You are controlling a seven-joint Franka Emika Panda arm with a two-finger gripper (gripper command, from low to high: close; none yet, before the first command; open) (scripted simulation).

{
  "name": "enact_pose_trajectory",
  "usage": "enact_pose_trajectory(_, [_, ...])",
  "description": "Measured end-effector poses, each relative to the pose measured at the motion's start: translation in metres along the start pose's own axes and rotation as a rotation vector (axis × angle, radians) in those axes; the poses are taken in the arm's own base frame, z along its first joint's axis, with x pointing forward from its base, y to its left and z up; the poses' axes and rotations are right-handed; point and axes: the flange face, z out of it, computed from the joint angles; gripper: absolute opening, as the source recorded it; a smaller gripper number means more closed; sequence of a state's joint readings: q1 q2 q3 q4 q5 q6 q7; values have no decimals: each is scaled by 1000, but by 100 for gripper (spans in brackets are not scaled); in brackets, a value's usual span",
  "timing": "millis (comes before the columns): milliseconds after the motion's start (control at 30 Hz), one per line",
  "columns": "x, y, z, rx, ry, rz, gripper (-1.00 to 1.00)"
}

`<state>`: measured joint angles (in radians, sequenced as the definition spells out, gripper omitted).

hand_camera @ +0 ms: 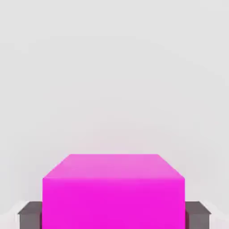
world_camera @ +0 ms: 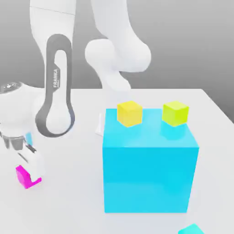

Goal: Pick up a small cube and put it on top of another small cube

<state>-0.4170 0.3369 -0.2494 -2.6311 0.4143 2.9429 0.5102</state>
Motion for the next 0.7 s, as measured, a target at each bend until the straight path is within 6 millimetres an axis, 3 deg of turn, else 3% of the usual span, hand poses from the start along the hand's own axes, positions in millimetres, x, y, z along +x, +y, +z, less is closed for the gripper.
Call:
enact_pose_trajectory(100, [0,0,1,0,0,0,-100])
enact_pose_trajectory(400, [-1,-2,-58,1,0,-13,-100])
enact_pose_trajectory(700, [-51,-92,-70,-66,23,-744,-100])
